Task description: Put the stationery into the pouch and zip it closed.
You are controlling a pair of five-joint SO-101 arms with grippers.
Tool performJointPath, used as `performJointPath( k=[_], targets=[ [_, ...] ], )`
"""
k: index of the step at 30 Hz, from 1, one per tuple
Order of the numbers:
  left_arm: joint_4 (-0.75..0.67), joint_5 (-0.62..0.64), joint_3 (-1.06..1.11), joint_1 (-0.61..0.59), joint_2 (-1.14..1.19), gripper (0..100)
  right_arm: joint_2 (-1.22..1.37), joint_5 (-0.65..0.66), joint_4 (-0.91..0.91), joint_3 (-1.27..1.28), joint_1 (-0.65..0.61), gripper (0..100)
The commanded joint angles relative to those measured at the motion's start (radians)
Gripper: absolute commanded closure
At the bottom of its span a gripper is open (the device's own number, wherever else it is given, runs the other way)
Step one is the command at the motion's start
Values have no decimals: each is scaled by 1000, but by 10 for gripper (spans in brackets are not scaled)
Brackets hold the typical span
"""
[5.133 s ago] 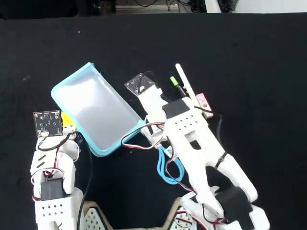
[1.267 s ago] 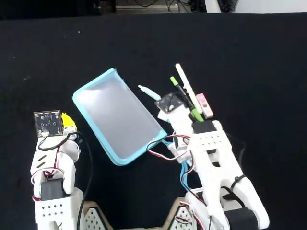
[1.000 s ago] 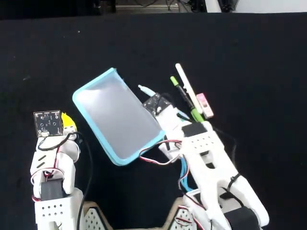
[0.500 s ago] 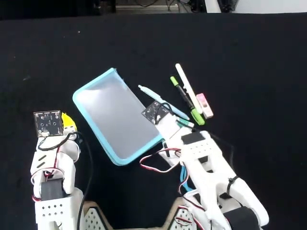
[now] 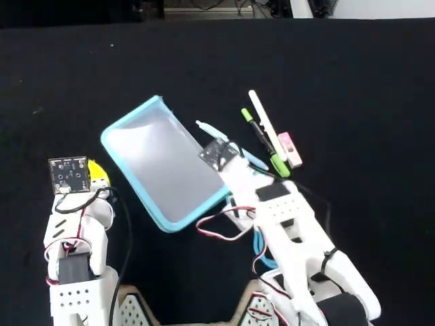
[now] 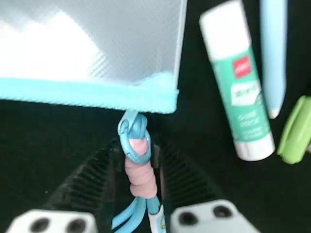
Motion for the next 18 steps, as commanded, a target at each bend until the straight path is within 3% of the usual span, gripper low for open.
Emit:
performJointPath(
  k=[1, 10, 18],
  targets=[
    [3, 6, 22, 93, -9, 966, -31, 5, 149, -217, -77, 988],
    [5, 15, 22, 116, -8, 886, -90, 5, 489, -590, -282, 988],
    [9, 15, 22, 117, 0, 888, -199, 5, 430, -704, -376, 988]
  ],
)
